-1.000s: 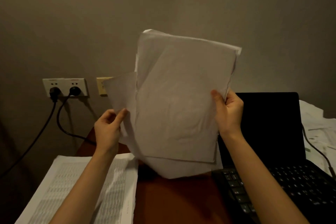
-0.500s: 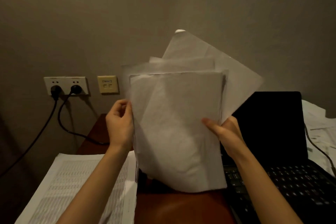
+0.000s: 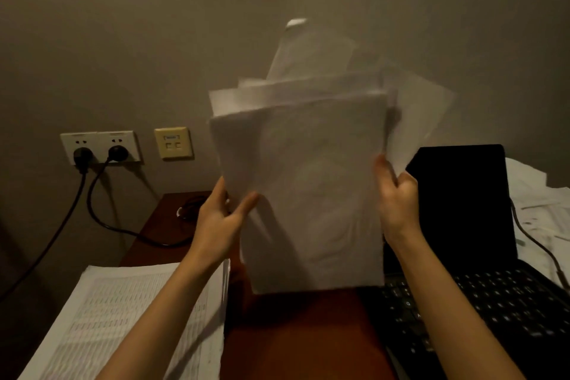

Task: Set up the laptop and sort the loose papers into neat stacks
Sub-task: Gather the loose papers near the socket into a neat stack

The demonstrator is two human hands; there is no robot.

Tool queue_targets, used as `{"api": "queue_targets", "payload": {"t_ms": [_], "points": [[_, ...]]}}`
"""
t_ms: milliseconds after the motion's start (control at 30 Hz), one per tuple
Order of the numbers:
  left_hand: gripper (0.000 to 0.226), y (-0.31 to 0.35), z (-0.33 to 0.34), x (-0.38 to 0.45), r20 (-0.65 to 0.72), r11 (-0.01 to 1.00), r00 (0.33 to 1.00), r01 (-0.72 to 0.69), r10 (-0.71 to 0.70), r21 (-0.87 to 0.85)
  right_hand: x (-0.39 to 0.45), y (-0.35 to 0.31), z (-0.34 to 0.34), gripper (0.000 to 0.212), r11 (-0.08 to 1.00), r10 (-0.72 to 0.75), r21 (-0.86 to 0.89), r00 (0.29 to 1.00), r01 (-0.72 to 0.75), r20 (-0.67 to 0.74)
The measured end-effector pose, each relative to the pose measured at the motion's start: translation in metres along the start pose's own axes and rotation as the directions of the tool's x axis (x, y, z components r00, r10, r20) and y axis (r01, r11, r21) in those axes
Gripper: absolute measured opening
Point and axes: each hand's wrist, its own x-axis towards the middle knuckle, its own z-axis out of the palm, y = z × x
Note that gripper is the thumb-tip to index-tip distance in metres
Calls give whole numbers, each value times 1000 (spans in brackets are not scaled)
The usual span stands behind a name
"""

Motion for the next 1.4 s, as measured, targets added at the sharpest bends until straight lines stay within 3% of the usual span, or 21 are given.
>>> {"api": "queue_targets", "payload": {"t_ms": [133, 300, 367, 467, 533, 600, 700, 867, 1000, 1100, 1267, 1400], "points": [[66, 6, -1, 1, -44, 999, 998, -41, 42, 18, -2, 9, -4, 31, 992, -114, -56, 993, 115, 22], [78, 6, 4, -3, -57, 1000, 998, -9, 11, 27, 2, 0, -2, 31, 977, -180, -112, 983, 181, 17], [80, 5, 5, -4, -59, 1000, 998, 0, 2, 26, 3, -4, -2, 31, 984, -163, -58, 984, 167, 66], [100, -7, 3, -7, -47, 998, 998, 39, -42, -46, -8, 2, -11, 30, 997, -49, 71, 976, 34, 214], [90, -16, 6, -11, -33, 984, 993, 109, -115, -140, -24, 19, -18, 17, 998, 58, -7, 962, -58, 268], [55, -17, 11, -15, -56, 970, 985, 151, -164, -189, -37, 34, -18, 10, 990, 131, -87, 960, -113, 248], [26, -6, 16, -11, -170, 977, 980, 71, -106, -203, -38, 29, -8, 14, 994, 50, -105, 985, -33, 166], [36, 6, 14, -4, -180, 989, 982, -80, 57, -125, -40, 18, 3, 10, 998, -45, -39, 996, 48, 78], [45, -29, 8, -16, -83, 976, 983, 147, -162, -161, -62, 52, -8, 9, 993, 84, -91, 992, -76, 98], [42, -56, 7, -29, 15, 953, 958, 285, -285, -99, -70, 63, -15, 16, 985, 95, -161, 981, -67, 172], [29, -46, 14, -18, -67, 979, 977, 196, -200, -60, -63, 49, -9, 22, 998, 17, -68, 990, -7, 141], [23, -49, 16, -25, -60, 971, 970, 234, -237, -52, -72, 66, -15, 25, 989, 121, -108, 982, -105, 146]]}}
